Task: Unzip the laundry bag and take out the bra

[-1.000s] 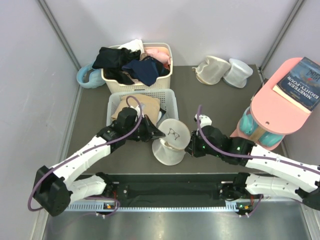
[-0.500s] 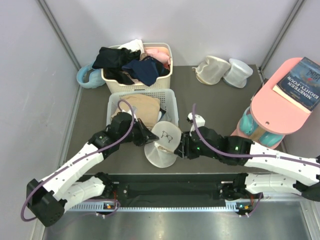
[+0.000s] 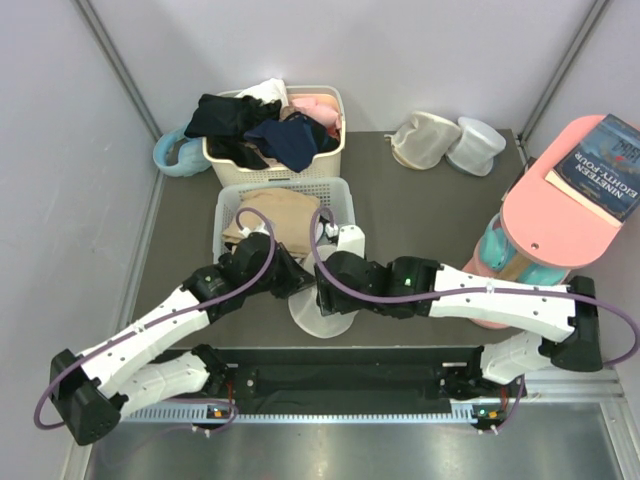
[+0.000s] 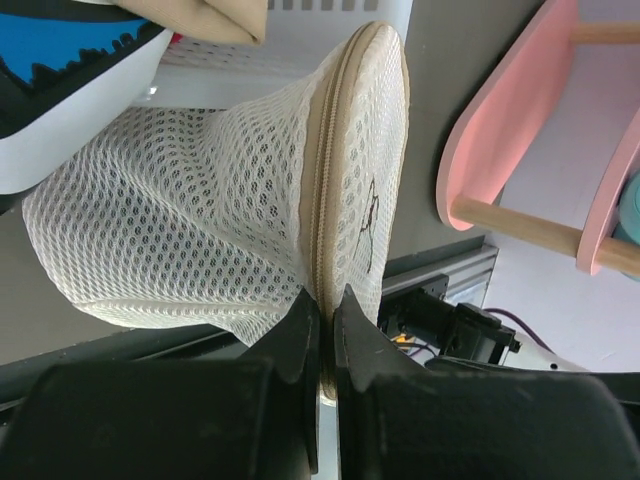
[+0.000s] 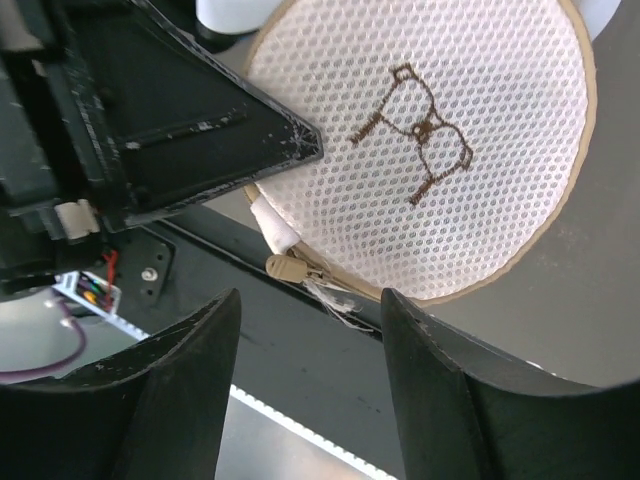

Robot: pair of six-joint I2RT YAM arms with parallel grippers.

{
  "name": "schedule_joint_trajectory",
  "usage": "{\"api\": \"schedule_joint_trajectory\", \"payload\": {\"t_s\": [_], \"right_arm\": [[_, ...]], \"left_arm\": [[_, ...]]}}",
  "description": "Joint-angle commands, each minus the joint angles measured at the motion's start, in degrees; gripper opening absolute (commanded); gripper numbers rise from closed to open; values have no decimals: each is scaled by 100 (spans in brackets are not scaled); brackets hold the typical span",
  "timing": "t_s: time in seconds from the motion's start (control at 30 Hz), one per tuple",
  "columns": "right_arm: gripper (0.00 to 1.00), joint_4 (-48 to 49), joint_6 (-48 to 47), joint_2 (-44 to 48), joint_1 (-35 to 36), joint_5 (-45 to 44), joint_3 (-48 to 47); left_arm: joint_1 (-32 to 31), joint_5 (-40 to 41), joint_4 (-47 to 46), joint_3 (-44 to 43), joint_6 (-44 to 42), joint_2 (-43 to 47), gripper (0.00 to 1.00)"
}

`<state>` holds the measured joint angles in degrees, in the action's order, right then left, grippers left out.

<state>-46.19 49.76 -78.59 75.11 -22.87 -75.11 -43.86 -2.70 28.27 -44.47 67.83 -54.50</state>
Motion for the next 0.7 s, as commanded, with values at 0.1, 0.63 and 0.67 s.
{"api": "schedule_joint_trajectory", "payload": {"t_s": [0.1, 0.63, 0.67], "right_arm": [[58, -259, -1, -262, 135, -288, -434], [34, -250, -45, -562, 135, -305, -557], [31, -311, -28, -544, 144, -332, -566]], "left_arm": [[-185, 507, -138, -194, 336, 62, 0], [-255, 604, -111, -176, 388, 124, 0], [-255, 604, -103, -141, 389, 133, 0]]}}
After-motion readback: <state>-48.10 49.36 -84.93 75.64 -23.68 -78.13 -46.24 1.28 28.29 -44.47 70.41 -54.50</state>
